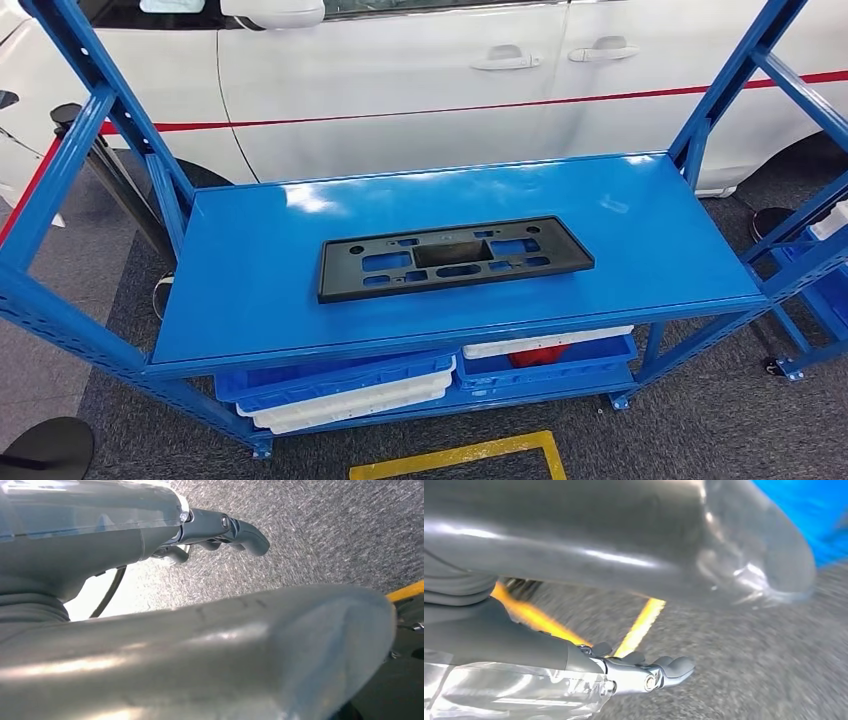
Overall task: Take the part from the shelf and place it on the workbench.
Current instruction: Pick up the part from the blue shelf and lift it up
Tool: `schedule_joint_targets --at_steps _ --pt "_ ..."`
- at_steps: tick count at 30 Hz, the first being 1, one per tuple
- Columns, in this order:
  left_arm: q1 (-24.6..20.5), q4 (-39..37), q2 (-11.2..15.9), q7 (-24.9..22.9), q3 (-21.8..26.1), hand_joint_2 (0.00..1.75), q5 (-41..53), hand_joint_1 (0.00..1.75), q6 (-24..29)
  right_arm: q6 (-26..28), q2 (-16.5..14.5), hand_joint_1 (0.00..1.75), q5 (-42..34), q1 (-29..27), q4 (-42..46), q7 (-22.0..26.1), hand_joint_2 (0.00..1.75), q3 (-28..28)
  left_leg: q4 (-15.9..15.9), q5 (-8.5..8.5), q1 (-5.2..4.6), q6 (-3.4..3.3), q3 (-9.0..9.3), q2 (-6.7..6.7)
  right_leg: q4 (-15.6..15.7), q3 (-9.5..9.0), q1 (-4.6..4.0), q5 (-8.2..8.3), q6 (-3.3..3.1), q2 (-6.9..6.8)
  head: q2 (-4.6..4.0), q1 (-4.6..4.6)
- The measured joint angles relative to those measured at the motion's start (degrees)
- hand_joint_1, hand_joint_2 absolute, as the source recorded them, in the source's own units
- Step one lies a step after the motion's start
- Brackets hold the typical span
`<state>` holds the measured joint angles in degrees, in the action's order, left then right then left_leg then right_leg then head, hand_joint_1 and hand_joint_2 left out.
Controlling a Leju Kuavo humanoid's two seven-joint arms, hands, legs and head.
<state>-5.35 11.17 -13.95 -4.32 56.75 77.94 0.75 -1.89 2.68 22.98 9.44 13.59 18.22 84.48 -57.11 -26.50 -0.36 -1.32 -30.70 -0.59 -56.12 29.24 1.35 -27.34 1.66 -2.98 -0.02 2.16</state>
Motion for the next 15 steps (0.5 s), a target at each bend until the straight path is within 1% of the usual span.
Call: schedule_joint_targets --at_steps 5,10,13,15 --pt "0.0 0.0 -0.1 0.2 0.0 0.0 0.0 0.0 0.0 -3.2 1.2 0.0 -5.1 0.0 0.5 1.3 0.0 2.4 0.0 0.03 0.05 0.04 -0.01 -0.01 -0.1 0.09 -0.05 -0.01 0.0 0.0 0.0 0.0" --pt "0.0 0.0 -0.3 0.2 0.0 0.0 0.1 0.0 -0.1 -11.1 2.0 0.0 -14.1 -0.1 1.3 2.9 0.0 3.4 0.0 0.04 0.05 0.05 -0.03 -0.02 -0.2 0.16 -0.05 -0.04 0.01 0.01 0.0 0.0" --pt "0.0 0.0 -0.4 0.2 0.0 0.0 0.0 0.0 -0.1 -15.3 2.5 0.0 -17.4 0.0 2.1 2.8 0.0 3.6 0.0 0.04 0.05 0.05 -0.04 -0.03 -0.2 0.17 -0.05 -0.04 0.01 0.01 0.0 -0.01" --pt "0.0 0.0 -0.4 0.2 0.0 0.0 0.0 0.0 -0.1 -16.8 2.7 0.0 -18.5 0.1 2.7 2.7 0.0 3.6 0.0 0.05 0.05 0.05 -0.04 -0.03 -0.2 0.17 -0.05 -0.04 0.01 0.01 0.0 -0.01"
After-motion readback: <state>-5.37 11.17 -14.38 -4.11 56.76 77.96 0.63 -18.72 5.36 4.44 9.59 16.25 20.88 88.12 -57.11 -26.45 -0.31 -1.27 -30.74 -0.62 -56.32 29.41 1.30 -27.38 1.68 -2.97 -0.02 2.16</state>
